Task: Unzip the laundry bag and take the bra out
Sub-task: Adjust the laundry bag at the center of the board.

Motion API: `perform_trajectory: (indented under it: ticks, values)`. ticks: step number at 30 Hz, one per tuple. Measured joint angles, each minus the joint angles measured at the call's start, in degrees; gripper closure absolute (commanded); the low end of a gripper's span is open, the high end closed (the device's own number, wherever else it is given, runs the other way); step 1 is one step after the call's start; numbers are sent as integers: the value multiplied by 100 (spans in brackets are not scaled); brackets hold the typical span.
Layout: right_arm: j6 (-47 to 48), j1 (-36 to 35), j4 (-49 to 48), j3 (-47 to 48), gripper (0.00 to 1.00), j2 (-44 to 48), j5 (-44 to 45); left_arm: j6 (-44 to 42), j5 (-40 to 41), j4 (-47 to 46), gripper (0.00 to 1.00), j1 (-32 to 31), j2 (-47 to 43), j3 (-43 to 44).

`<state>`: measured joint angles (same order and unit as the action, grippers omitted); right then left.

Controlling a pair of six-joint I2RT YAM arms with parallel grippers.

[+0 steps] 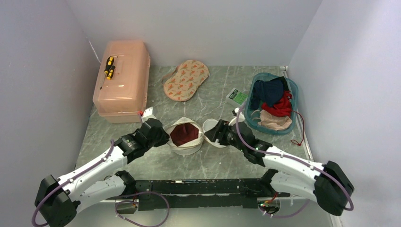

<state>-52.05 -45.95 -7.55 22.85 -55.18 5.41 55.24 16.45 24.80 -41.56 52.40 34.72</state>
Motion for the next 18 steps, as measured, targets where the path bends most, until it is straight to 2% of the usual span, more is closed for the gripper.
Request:
perform_trajectory:
  ticks: [7,10,12,16,18]
  values:
    - [411,2,-461,590,35,-1130,-428,0,-2,20,97,0,-33,0]
    - [529,2,-553,662,43,-1405,-621,0,-2,17,97,0,-33,0]
    - [586,2,-577,682,54,-1502,-706,0,-2,15,97,0,-33,0]
    - [756,2,-584,715,88,-1539,-719,-2,-2,13,97,0,-31,0]
    - [866,2,-568,741,100,-1517,-693,-2,-4,9,97,0,-28,0]
